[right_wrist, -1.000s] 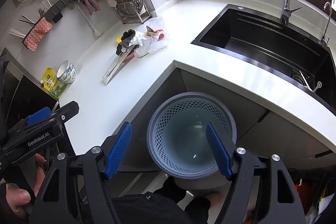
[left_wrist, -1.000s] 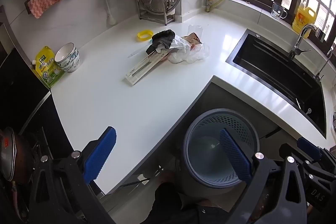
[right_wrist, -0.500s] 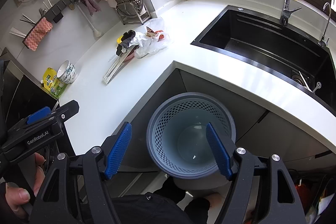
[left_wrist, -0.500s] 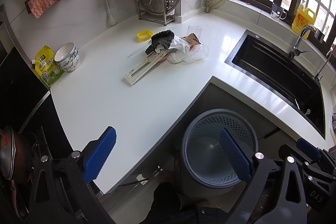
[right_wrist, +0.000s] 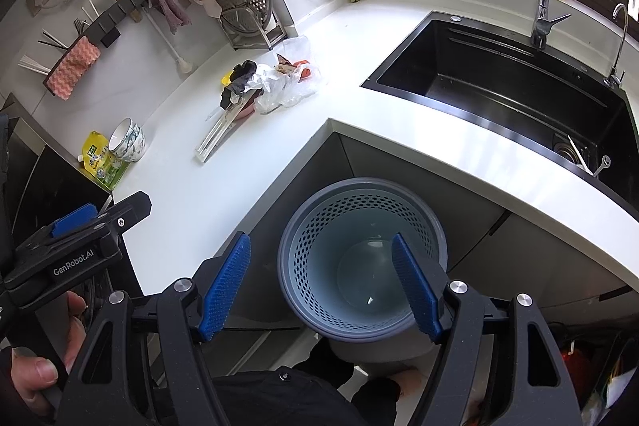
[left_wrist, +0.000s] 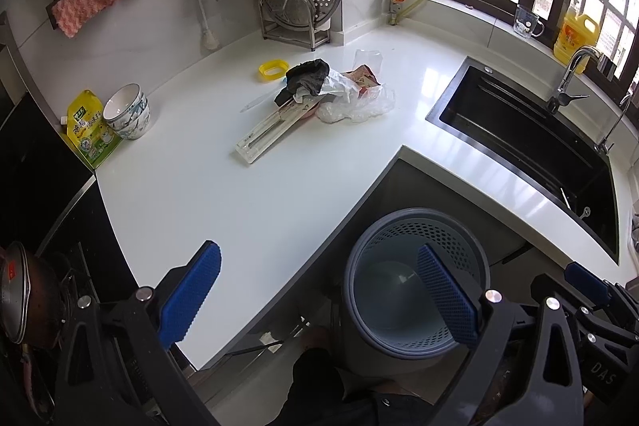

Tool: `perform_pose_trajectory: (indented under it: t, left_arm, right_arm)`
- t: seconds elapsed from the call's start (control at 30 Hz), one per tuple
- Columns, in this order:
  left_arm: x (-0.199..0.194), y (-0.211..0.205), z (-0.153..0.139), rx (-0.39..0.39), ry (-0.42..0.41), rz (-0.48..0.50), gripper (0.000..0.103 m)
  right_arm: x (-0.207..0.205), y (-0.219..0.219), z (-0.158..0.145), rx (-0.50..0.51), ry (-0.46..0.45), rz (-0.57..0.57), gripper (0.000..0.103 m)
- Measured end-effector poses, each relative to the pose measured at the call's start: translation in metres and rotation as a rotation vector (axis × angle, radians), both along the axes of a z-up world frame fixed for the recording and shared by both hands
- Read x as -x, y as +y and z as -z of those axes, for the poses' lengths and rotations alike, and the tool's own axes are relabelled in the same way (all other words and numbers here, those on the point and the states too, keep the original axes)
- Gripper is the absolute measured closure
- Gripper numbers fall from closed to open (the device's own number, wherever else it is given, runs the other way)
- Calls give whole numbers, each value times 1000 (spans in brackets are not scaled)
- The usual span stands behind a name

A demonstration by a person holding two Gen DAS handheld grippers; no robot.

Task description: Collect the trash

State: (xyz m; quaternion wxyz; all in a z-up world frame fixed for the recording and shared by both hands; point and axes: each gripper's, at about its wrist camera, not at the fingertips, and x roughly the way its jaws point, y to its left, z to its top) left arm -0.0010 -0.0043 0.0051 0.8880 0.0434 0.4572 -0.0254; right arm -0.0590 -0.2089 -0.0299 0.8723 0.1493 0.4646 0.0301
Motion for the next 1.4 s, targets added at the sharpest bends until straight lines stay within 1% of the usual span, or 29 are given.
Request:
perform_pose_trajectory:
  t: [1.4]
  left_arm:
    - [1,-2,0,-1,-4,-1,6]
  right_arm:
    - [-1,3,-1,1,-2,-6,33]
